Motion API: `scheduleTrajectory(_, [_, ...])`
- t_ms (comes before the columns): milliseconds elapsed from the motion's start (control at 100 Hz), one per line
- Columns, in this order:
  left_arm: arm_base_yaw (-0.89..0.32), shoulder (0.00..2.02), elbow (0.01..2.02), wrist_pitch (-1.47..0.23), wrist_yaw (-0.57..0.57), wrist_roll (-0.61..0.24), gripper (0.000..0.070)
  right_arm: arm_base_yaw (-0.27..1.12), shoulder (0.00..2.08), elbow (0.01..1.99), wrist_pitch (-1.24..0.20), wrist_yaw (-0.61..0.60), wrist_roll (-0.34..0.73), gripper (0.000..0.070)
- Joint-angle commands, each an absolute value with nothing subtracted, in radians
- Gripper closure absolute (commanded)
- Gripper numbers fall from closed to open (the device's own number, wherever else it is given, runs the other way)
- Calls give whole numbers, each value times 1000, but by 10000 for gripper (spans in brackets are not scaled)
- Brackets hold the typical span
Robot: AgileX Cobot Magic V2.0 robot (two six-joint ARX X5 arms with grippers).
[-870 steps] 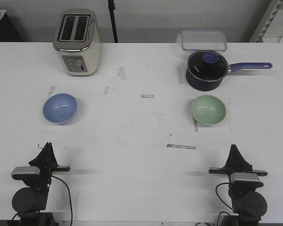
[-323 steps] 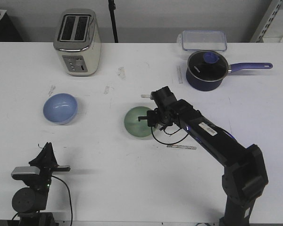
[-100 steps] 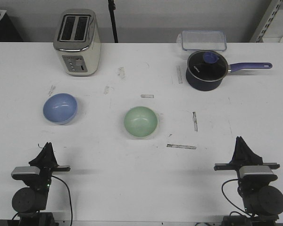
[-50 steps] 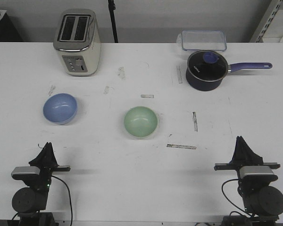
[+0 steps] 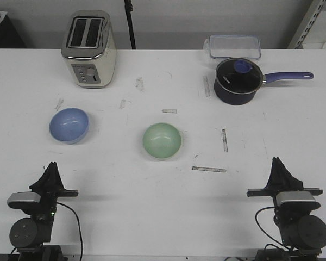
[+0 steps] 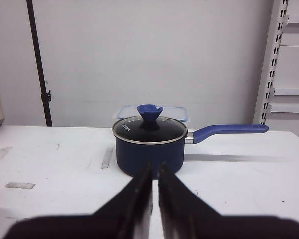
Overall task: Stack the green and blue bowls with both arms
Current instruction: 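Reach the left gripper forward and grasp the light blue bowl rim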
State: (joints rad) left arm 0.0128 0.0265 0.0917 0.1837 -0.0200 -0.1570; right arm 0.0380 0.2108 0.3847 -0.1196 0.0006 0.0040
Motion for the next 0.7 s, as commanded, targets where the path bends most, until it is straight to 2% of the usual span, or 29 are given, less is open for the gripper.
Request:
scheduleTrajectory(0, [14,46,142,199,-20,-164,698,38,208,385,-105,0,2,688])
scheduleTrajectory(300, [14,292,352,71,-20,-12,697,38,208,385,-105,0,2,688])
scheduleTrajectory(690, [14,781,673,-16,-20,-19,698,38,208,385,-105,0,2,688])
